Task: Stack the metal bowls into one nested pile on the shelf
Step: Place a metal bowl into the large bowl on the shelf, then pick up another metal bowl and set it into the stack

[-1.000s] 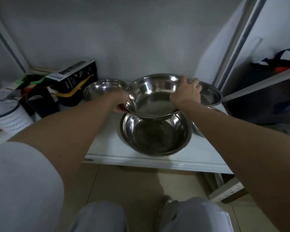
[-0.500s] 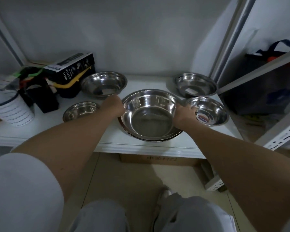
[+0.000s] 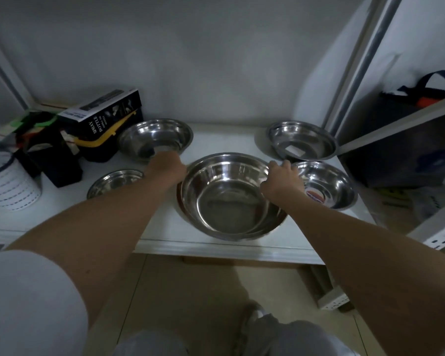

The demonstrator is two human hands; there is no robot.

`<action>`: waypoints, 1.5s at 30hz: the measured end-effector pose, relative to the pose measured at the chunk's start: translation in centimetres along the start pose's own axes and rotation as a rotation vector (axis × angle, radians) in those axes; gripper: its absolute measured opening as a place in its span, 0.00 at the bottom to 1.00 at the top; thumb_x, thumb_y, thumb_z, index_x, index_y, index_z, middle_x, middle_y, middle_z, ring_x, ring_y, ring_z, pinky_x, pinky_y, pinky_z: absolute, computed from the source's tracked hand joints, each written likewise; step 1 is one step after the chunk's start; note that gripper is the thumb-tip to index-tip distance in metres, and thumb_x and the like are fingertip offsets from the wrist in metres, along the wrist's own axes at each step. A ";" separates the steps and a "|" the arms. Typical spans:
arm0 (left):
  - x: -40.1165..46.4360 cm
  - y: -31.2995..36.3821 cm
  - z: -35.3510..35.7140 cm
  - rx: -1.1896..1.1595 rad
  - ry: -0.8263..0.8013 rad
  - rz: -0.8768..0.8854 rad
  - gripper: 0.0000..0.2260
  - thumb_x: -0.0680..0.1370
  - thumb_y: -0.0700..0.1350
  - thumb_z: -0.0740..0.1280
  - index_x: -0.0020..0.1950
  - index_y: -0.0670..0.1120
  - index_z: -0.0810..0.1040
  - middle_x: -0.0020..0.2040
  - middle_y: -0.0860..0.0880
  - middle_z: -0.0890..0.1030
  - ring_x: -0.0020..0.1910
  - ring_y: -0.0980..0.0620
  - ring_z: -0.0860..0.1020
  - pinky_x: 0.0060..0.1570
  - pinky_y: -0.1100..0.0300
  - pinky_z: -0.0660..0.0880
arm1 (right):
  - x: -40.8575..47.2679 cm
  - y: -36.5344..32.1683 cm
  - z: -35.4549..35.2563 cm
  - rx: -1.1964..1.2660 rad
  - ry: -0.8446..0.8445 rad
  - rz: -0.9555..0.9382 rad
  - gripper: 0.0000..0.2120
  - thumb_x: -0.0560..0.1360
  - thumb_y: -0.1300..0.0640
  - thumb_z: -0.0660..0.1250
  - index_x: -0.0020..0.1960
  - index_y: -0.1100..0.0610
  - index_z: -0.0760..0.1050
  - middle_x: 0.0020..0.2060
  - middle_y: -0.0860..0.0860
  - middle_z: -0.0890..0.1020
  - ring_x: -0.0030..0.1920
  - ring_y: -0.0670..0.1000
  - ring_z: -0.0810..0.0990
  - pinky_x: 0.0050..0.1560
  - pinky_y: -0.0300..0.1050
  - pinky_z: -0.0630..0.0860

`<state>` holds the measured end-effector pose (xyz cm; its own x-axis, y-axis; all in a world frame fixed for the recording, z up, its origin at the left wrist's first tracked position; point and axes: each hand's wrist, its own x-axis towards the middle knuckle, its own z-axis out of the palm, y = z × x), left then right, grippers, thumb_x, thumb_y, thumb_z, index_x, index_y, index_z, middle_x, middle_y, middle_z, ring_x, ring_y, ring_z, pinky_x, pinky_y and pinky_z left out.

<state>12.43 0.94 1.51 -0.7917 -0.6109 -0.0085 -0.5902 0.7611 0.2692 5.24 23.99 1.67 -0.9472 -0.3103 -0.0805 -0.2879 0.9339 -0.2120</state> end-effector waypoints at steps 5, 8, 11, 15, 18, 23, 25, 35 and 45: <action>3.4 -1.0 0.4 0.234 0.126 0.093 0.15 0.76 0.43 0.64 0.63 0.44 0.76 0.60 0.41 0.79 0.60 0.40 0.76 0.57 0.47 0.74 | 3.6 -0.1 -1.3 0.003 0.047 -0.001 0.25 0.76 0.58 0.63 0.72 0.59 0.64 0.70 0.59 0.67 0.71 0.61 0.64 0.68 0.56 0.67; 5.1 -0.8 0.9 0.322 0.103 0.120 0.13 0.78 0.44 0.63 0.61 0.44 0.77 0.59 0.43 0.79 0.60 0.42 0.77 0.56 0.48 0.72 | 5.9 -0.1 -1.5 -0.013 0.052 0.008 0.24 0.77 0.57 0.61 0.72 0.59 0.64 0.70 0.59 0.68 0.71 0.61 0.64 0.68 0.56 0.65; 6.8 0.0 1.5 0.358 0.071 0.110 0.12 0.78 0.41 0.62 0.60 0.45 0.79 0.58 0.44 0.81 0.59 0.43 0.79 0.54 0.48 0.74 | 8.1 -0.1 -1.7 -0.020 0.053 0.019 0.25 0.77 0.55 0.61 0.73 0.60 0.64 0.71 0.58 0.68 0.71 0.61 0.64 0.68 0.56 0.65; 9.1 0.9 1.8 0.431 0.041 0.132 0.13 0.78 0.39 0.62 0.60 0.44 0.80 0.59 0.42 0.80 0.61 0.41 0.78 0.56 0.48 0.74 | 10.8 -0.2 -1.9 -0.027 0.052 0.041 0.24 0.78 0.57 0.60 0.73 0.59 0.63 0.72 0.57 0.67 0.73 0.60 0.63 0.67 0.57 0.66; 10.5 1.5 2.0 0.428 0.028 0.107 0.14 0.77 0.37 0.62 0.61 0.41 0.79 0.61 0.40 0.79 0.63 0.39 0.77 0.58 0.47 0.73 | 12.5 0.3 -1.8 -0.055 0.047 0.071 0.25 0.77 0.60 0.61 0.74 0.57 0.63 0.73 0.57 0.67 0.73 0.59 0.63 0.67 0.57 0.66; 11.9 5.2 1.8 0.194 0.063 0.226 0.11 0.72 0.41 0.67 0.52 0.40 0.80 0.55 0.39 0.81 0.57 0.38 0.79 0.54 0.50 0.74 | 13.9 1.5 -1.4 -0.152 0.030 0.120 0.27 0.75 0.58 0.66 0.73 0.59 0.65 0.70 0.57 0.69 0.71 0.59 0.66 0.66 0.55 0.68; 11.5 7.6 1.8 0.074 0.031 0.257 0.11 0.72 0.44 0.69 0.51 0.42 0.81 0.55 0.39 0.81 0.57 0.38 0.79 0.54 0.52 0.74 | 14.1 1.9 -1.1 -0.201 0.031 0.115 0.23 0.75 0.59 0.66 0.69 0.58 0.70 0.67 0.57 0.73 0.69 0.59 0.70 0.64 0.54 0.70; 11.1 12.9 5.2 -0.124 -0.069 0.212 0.09 0.73 0.39 0.68 0.51 0.39 0.82 0.54 0.39 0.82 0.56 0.39 0.80 0.50 0.51 0.77 | 14.5 2.6 -0.5 -0.355 0.067 0.007 0.15 0.76 0.62 0.63 0.62 0.57 0.77 0.58 0.56 0.81 0.60 0.58 0.79 0.54 0.50 0.74; 10.8 12.6 2.6 -0.776 -0.100 -0.031 0.24 0.81 0.52 0.52 0.57 0.36 0.78 0.58 0.33 0.80 0.59 0.35 0.79 0.58 0.48 0.75 | 11.8 -2.8 -3.5 -0.360 0.349 -0.352 0.15 0.75 0.64 0.62 0.60 0.58 0.78 0.57 0.54 0.81 0.56 0.57 0.81 0.50 0.49 0.76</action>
<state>-3.93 4.49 2.31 -0.8090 -0.5787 -0.1033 -0.3619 0.3517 0.8633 -5.66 18.28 4.74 -0.7595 -0.5911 0.2715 -0.5634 0.8064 0.1797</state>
